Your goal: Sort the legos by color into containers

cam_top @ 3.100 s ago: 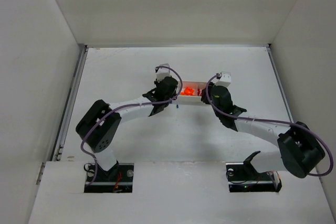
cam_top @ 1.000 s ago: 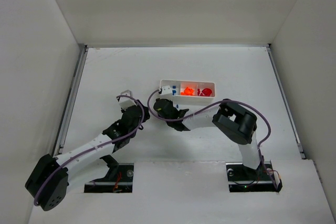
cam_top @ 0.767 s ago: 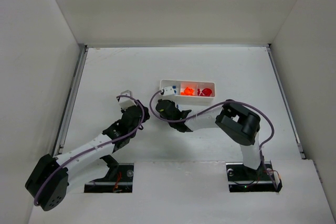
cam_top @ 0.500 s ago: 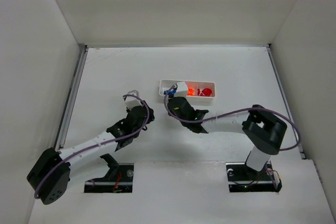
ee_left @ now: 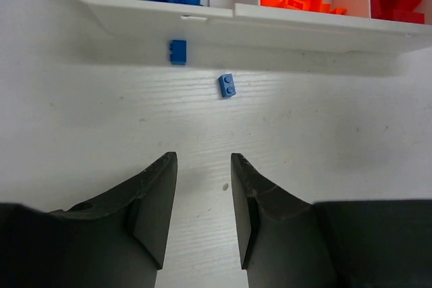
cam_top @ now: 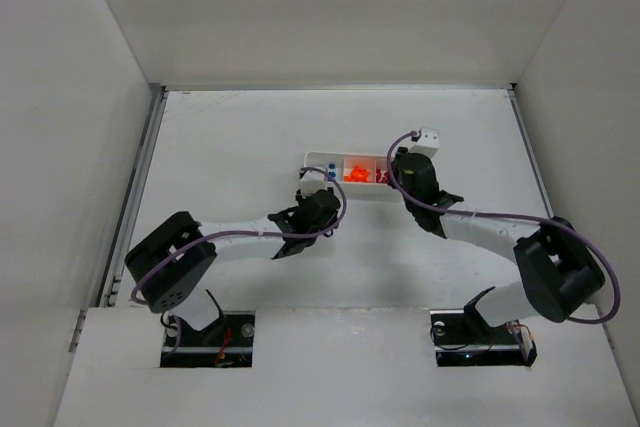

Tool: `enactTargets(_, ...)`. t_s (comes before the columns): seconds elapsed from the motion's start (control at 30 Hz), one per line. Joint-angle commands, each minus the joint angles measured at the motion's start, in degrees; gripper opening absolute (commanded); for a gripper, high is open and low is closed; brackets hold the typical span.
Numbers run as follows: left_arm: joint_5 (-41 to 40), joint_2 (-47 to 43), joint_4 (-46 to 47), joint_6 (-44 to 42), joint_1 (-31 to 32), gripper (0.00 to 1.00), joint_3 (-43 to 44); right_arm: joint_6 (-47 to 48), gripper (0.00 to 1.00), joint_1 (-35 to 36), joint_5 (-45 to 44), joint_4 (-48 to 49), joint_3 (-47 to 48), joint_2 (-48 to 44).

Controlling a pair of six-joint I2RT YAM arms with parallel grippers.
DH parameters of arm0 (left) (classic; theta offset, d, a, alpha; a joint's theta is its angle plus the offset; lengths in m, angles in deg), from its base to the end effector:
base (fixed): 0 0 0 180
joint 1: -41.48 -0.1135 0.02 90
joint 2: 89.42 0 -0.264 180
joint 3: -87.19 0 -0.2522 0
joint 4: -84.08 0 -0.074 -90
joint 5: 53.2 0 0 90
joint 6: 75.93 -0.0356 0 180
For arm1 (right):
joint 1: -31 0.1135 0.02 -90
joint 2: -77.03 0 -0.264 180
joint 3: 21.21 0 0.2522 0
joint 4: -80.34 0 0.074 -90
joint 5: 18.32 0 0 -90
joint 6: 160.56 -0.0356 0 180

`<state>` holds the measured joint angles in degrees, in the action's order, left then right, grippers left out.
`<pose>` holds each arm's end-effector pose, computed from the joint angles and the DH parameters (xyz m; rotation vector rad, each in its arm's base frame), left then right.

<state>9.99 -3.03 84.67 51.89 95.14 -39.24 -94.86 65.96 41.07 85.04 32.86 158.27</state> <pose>0.1935 -0.2360 0.1839 0.0158 2.1020 -0.4768 0.2570 0.1575 0.2193 0.1677 1.9024 0.1741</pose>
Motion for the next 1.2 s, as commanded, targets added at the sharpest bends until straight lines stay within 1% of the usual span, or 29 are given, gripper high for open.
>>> enactTargets(0.0,-1.66,3.16,1.82,-1.52,0.42,0.35,4.56,2.32,0.25,-3.10,3.89,3.25,0.29,1.12)
enactTargets(0.07,-2.02,5.36,1.82,-1.96,0.78,0.35,6.23,2.67,0.31,-3.54,4.16,3.34,1.34,2.43)
enactTargets(0.13,-2.55,7.47,1.73,-2.14,1.13,0.34,7.73,2.76,0.40,-3.37,3.46,3.34,1.61,3.23)
enactTargets(0.2,-3.16,9.31,1.82,-2.32,1.39,0.33,8.79,2.32,0.46,-3.19,2.67,4.04,0.91,3.15)
enactTargets(0.33,-4.39,12.74,1.91,-2.49,1.57,0.31,10.63,1.62,0.46,-3.19,2.49,5.36,-1.55,0.60)
enactTargets(0.47,-6.49,16.26,1.74,-3.72,1.48,0.26,12.92,0.57,0.46,-2.84,2.84,5.88,-3.75,-2.74)
enactTargets(0.7,-10.45,21.01,1.91,-6.36,1.39,0.23,16.35,0.21,0.45,-2.66,3.54,6.15,-4.46,-3.80)
enactTargets(0.83,-10.55,21.80,2.17,-6.62,1.13,0.13,16.70,0.21,0.45,-2.57,3.54,6.15,-4.54,-3.97)
enactTargets(0.97,-10.72,20.23,2.17,-8.02,1.65,0.05,16.00,0.21,0.45,-2.66,3.63,6.15,-4.81,-4.24)
enactTargets(1.07,-10.81,16.28,1.91,-8.90,3.58,0.04,14.34,0.21,0.45,-2.75,3.63,6.15,-4.90,-4.24)
enactTargets(1.17,-10.90,9.52,1.65,-9.87,5.61,0.04,11.87,0.21,0.45,-2.75,3.63,6.15,-5.24,-4.68)
